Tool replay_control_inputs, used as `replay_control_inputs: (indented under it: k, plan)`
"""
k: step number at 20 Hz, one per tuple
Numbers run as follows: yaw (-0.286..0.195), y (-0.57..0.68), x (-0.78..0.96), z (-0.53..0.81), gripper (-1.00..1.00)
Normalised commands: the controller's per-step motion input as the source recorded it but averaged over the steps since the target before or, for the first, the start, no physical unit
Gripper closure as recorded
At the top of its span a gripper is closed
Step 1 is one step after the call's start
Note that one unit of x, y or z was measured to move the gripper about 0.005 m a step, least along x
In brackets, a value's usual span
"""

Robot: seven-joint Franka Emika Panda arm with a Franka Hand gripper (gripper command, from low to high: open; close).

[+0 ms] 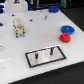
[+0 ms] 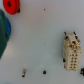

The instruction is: Insert the blue gear onto the right peg, followed by the red gear

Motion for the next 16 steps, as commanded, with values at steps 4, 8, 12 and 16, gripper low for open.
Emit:
replay_control_inputs:
  k: [4,8,12,16]
  plan:
    - [0.0,0.54,-0.58,-0.03,-1.0]
    - [0.0,0.61,-0.52,-0.03,-1.0]
    - [0.0,0.5,-0.44,-0.23,-1.0]
    - [0.0,0.56,-0.35,-0.24,-1.0]
